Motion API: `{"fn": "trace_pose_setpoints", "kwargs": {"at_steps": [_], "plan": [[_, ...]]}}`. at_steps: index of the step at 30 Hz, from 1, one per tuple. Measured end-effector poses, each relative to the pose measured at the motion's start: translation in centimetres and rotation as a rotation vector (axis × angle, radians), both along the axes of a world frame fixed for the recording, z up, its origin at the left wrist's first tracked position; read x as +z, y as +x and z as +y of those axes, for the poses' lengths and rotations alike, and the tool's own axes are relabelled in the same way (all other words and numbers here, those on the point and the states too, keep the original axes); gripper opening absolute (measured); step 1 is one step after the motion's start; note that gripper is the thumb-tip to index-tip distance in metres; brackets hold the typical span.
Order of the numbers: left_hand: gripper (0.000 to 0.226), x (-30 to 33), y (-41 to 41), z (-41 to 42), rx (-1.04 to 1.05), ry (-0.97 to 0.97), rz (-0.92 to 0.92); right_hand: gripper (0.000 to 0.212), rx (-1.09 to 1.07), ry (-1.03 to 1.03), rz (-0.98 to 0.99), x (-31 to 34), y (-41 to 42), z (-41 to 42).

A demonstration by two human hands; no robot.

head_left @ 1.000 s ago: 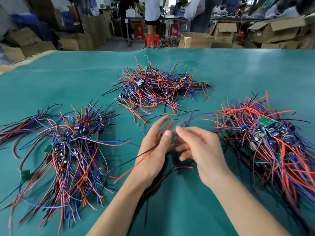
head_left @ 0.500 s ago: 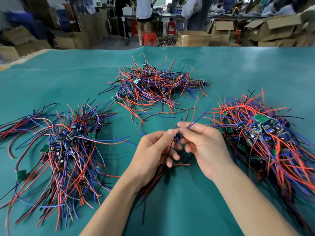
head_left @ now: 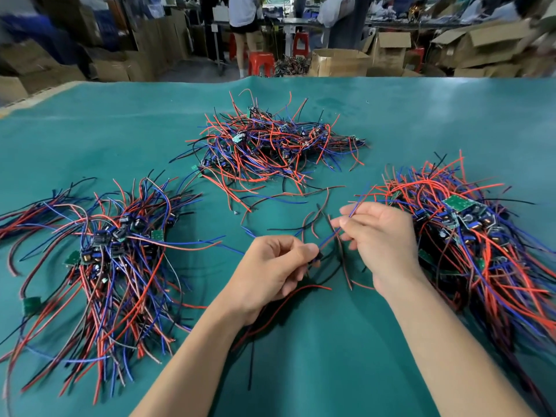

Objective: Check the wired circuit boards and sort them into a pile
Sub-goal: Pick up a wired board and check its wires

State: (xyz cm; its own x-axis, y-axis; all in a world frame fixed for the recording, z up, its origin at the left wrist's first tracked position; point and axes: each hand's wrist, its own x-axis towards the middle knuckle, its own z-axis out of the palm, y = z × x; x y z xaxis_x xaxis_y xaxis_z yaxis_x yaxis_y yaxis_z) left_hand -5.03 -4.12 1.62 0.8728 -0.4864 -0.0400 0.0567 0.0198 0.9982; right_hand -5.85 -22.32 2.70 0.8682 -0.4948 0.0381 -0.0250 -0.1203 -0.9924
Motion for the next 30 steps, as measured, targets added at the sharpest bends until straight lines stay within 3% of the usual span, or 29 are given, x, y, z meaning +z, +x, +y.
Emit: {"fn": "trace_pose_setpoints", "kwargs": {"at_steps": [6,8,10,13,15,17,18,21,23,27,30], "plan": [[0.025,0.1,0.0,0.2,-0.085,0.011,-0.007,0.016,-0.283,-0.278,-0.130,-0.7,1.0,-2.6],[0.025,0.0,0.1,0.4,-0.116,0.010,-0.002,0.016,-0.314,-0.273,-0.205,-0.9,0.9,-3.0],[0.024,0.0,0.1,0.5,-0.131,-0.004,0.015,0.019,-0.337,-0.075,-0.302,-0.8,1.1,-3.3],[0.020,-0.1,0.1,0.3,-0.107,-0.154,0.062,0.008,-0.346,0.392,-0.389,0.1,1.1,-2.7],[0.014,-0.2,0.3,0.1,-0.055,-0.284,0.112,0.014,-0.320,0.617,-0.338,0.5,0.7,-1.4],[0.016,-0.3,0.4,0.1,-0.003,-0.343,0.143,0.020,-0.210,0.710,-0.207,0.6,0.0,0.2],[0.017,-0.3,0.4,0.1,0.016,-0.351,0.145,0.021,-0.094,0.656,-0.141,0.6,-0.3,1.0],[0.018,-0.2,0.5,0.2,0.039,-0.331,0.126,0.024,0.306,0.189,-0.033,0.2,-1.3,2.8],[0.015,-0.1,0.5,0.2,0.061,-0.272,0.095,0.028,0.367,-0.010,-0.042,0.3,-1.8,3.5],[0.016,-0.1,0.4,0.4,0.076,-0.157,0.046,0.007,0.357,-0.108,-0.118,0.8,-2.0,2.8],[0.018,0.3,0.2,0.4,0.001,-0.133,0.057,0.005,0.333,-0.059,-0.138,1.1,-2.0,2.3]]}}
